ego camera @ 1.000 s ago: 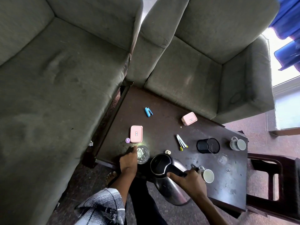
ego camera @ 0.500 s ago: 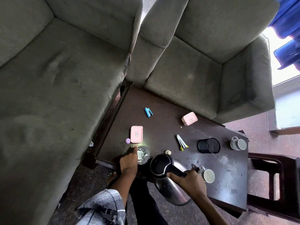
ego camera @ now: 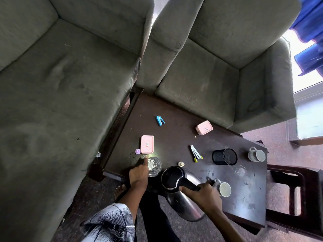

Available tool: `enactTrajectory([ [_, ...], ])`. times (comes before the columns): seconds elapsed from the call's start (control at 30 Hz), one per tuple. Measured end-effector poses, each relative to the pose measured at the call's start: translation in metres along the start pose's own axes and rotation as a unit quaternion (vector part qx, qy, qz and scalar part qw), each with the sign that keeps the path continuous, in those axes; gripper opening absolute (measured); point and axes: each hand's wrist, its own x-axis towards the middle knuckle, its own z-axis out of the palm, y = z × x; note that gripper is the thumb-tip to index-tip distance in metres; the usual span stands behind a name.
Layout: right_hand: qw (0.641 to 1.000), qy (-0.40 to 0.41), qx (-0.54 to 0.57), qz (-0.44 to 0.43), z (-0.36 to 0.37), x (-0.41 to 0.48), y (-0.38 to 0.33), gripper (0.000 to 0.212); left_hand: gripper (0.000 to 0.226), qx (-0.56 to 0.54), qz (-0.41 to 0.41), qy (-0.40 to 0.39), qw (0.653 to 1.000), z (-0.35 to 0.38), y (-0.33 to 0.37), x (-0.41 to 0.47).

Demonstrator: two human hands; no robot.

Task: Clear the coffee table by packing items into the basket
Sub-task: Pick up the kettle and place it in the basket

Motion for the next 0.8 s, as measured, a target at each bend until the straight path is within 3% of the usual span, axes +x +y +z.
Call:
enactTrajectory([
  [0.8,1.0,-0.008,-0.024,-0.004,0.0016,-0.0016,0.0,0.069,0.055,-0.003,0.003,0.004,1.0,0.0021,-0.0016,0.0016],
])
